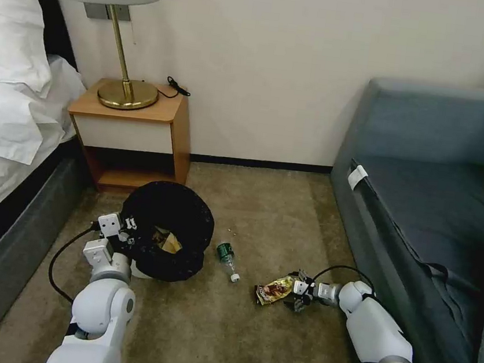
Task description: Pick up the trash bin, then pick up the garbage on the floor and place it into the trash bin.
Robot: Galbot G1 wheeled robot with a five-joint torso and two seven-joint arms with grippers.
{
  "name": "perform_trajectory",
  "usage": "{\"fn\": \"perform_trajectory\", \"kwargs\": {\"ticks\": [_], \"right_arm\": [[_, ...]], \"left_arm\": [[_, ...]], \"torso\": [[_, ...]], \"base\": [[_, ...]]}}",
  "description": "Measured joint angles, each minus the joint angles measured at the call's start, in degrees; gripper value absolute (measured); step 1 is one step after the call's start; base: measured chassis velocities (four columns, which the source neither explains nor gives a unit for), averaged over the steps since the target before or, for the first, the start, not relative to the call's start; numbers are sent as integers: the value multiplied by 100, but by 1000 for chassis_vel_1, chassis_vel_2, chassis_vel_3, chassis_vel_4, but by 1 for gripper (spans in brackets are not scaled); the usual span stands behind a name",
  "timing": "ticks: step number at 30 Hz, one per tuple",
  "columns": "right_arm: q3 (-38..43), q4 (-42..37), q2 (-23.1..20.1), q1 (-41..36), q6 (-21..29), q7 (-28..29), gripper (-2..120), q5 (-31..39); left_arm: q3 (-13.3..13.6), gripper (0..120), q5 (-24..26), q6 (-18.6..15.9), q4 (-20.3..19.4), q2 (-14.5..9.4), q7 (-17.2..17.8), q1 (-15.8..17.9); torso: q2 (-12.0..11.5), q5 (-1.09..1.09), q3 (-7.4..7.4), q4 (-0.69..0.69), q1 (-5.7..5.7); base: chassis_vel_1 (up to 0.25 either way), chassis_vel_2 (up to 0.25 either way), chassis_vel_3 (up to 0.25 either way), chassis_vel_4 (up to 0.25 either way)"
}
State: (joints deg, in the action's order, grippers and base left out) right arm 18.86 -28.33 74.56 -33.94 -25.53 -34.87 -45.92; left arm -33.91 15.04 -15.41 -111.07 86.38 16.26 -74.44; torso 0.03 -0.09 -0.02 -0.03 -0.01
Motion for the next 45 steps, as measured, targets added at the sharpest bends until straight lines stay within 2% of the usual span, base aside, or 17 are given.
{"fn": "perform_trajectory", "kwargs": {"ticks": [4, 14, 24, 28, 32, 33, 34, 35, 36, 37, 38, 40, 41, 42, 45], "right_arm": [[-5, 51, 68, -6, 108, 185, 97, 19], [-39, 241, 193, -8, 248, 484, 97, 60], [-41, 162, 182, -37, 285, 422, 97, 211], [-46, -219, 97, -207, 278, 269, 96, 357], [-113, -543, 15, -336, 260, 48, 87, 527], [-138, -635, 15, -364, 229, -39, 82, 612], [-138, -635, 15, -364, 229, -39, 82, 612], [-141, -703, 9, -367, 207, -90, 74, 679], [-140, -720, 6, -363, 200, -102, 71, 701], [-140, -720, 6, -363, 200, -102, 71, 701], [-130, -731, 1, -340, 187, -116, 64, 735], [-122, -731, 2, -322, 181, -133, 61, 759], [-106, -726, 1, -293, 181, -151, 53, 794], [-106, -726, 1, -293, 181, -151, 53, 794], [-96, -626, 9, -211, 169, -159, 38, 832]], "left_arm": [[-3, 6, 2, 17, -2, 3, 0, -45], [-38, 6, 35, 21, -97, -11, 1, -75], [-32, 6, 40, 20, -98, -5, 6, -68], [-27, 6, 36, 19, -80, -2, 15, -33], [-16, 6, 20, 14, -43, -1, 24, 0], [17, 6, 5, 10, -31, 16, 21, 25], [17, 6, 5, 10, -31, 16, 21, 25], [21, 6, -3, 7, -18, 23, 24, 46], [23, 6, -7, 6, -7, 26, 26, 59], [23, 6, -7, 6, -7, 26, 26, 59], [24, 6, -13, 3, 11, 28, 31, 75], [20, 6, -16, 2, 23, 29, 34, 82], [20, 6, -17, 2, 37, 30, 35, 91], [20, 6, -17, 2, 37, 30, 35, 91], [29, 6, -17, 2, 86, 45, 32, 139]], "torso": [[1, 1, -1, -4, -1], [2, 2, -1, 0, -1], [-3, 11, 1, 4, 0], [-5, 20, 3, 9, 1], [-6, 19, 6, 9, 2], [-7, 27, 7, 12, 2], [-7, 27, 7, 12, 2], [-7, 28, 6, 15, 2], [-7, 16, 5, 13, 2], [-7, 16, 5, 13, 2], [-7, 15, 5, 9, 2], [-7, 19, 5, 8, 2], [-7, 16, 4, 5, 2], [-7, 16, 4, 5, 2], [-6, 12, 3, 3, 2]], "base": [[0, 0, 0, 0], [0, 0, 0, 0], [0, 0, 0, 0], [0, 0, 0, 0], [0, 0, 0, 0], [0, 0, 0, 0], [0, 0, 0, 0], [0, 0, 0, 0], [0, 0, 0, 0], [0, 0, 0, 0], [0, 0, 0, 0], [0, 0, 0, 0], [0, 0, 0, 0], [0, 0, 0, 0], [0, 0, 0, 0]]}}
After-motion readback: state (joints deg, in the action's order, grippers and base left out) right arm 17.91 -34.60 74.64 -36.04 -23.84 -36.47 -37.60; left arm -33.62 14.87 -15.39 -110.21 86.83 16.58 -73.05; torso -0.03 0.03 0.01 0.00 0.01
